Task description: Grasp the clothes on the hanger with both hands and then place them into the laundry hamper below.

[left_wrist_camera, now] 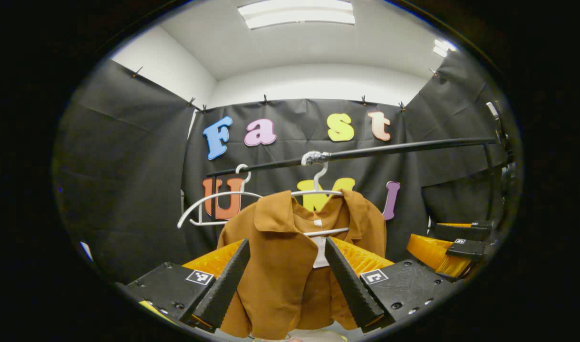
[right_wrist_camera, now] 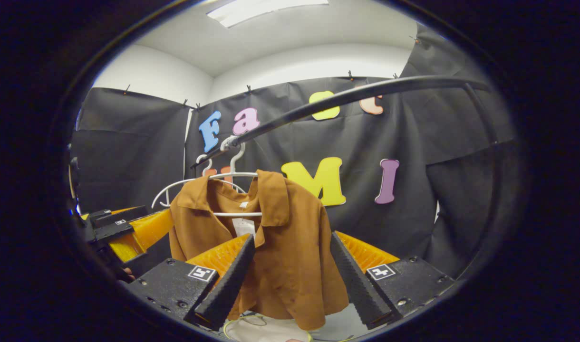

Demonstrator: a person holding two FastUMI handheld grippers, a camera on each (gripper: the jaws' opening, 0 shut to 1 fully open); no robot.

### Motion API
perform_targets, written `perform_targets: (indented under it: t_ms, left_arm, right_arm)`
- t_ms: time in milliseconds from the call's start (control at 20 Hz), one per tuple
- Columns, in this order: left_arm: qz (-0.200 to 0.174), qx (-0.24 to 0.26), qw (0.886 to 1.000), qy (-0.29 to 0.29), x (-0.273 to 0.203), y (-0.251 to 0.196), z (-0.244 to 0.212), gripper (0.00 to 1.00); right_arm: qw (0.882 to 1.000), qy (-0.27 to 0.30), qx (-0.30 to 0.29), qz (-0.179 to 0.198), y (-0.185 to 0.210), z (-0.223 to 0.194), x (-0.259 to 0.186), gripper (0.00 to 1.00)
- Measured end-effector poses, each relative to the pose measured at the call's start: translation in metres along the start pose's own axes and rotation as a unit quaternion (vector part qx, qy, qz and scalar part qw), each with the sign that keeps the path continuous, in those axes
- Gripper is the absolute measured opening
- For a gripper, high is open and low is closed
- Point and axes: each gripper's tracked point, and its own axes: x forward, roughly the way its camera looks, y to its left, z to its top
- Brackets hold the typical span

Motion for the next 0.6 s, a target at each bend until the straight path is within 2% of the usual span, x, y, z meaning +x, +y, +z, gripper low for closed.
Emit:
perform_targets:
  t_ms: [100, 150, 300, 400, 450, 600]
  left_arm:
    - [-0.008, -0.004, 1.000, 0.012, 0.009, -0.001, -0.015, 1.00]
    - [-0.011, -0.006, 1.000, 0.020, 0.013, -0.002, -0.023, 0.96]
    - [-0.030, -0.017, 0.999, 0.035, 0.029, -0.007, -0.040, 1.00]
    - [-0.045, -0.021, 0.999, 0.020, 0.043, -0.013, -0.047, 0.96]
    - [-0.051, -0.013, 0.999, 0.009, 0.052, -0.014, -0.052, 1.00]
    - [-0.050, -0.011, 0.998, 0.036, 0.075, -0.015, -0.083, 1.00]
  right_arm:
    - [1.000, 0.018, 0.003, 0.009, 0.006, -0.016, 0.012, 0.99]
    - [1.000, 0.025, 0.004, 0.014, 0.008, -0.022, 0.018, 0.99]
    - [0.999, 0.041, 0.006, 0.026, 0.018, -0.038, 0.039, 1.00]
    - [0.998, 0.051, 0.007, 0.032, 0.024, -0.048, 0.056, 1.00]
    - [0.998, 0.056, 0.005, 0.033, 0.025, -0.055, 0.063, 0.99]
    - [0.997, 0.073, -0.005, 0.022, 0.020, -0.074, 0.081, 1.00]
